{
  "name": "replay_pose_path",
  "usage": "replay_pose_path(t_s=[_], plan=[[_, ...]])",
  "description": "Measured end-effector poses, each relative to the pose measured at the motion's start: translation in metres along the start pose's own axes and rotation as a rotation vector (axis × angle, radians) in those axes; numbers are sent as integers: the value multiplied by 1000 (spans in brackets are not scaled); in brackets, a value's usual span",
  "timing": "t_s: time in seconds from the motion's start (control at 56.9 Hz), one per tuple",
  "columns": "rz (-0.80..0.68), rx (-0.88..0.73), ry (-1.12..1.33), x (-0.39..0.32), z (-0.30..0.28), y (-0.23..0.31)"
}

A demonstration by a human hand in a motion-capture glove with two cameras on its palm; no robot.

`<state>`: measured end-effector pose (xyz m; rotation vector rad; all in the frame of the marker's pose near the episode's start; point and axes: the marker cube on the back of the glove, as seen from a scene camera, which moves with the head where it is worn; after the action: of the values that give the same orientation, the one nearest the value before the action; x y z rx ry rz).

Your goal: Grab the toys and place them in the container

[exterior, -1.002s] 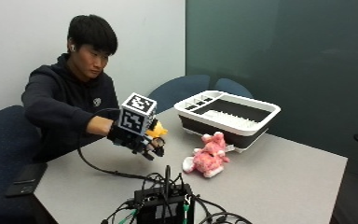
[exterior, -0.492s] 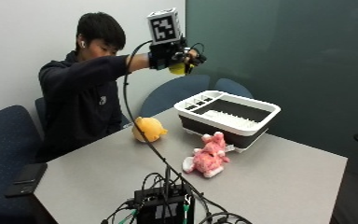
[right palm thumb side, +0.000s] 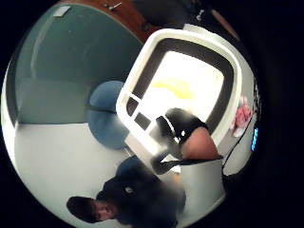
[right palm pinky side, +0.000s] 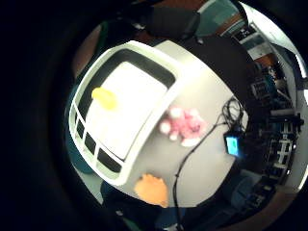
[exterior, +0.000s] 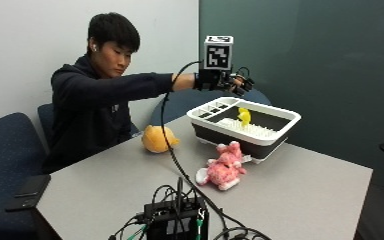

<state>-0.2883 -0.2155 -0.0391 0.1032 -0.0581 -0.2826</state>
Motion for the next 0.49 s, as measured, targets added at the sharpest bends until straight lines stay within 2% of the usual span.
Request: replay_pose_path(t_s=[0.246, 0.369, 0.492], plan=[[280, -133, -182, 128, -23, 31], [281, -190, -74, 144, 6, 47], [292, -267, -73, 163, 55, 41]])
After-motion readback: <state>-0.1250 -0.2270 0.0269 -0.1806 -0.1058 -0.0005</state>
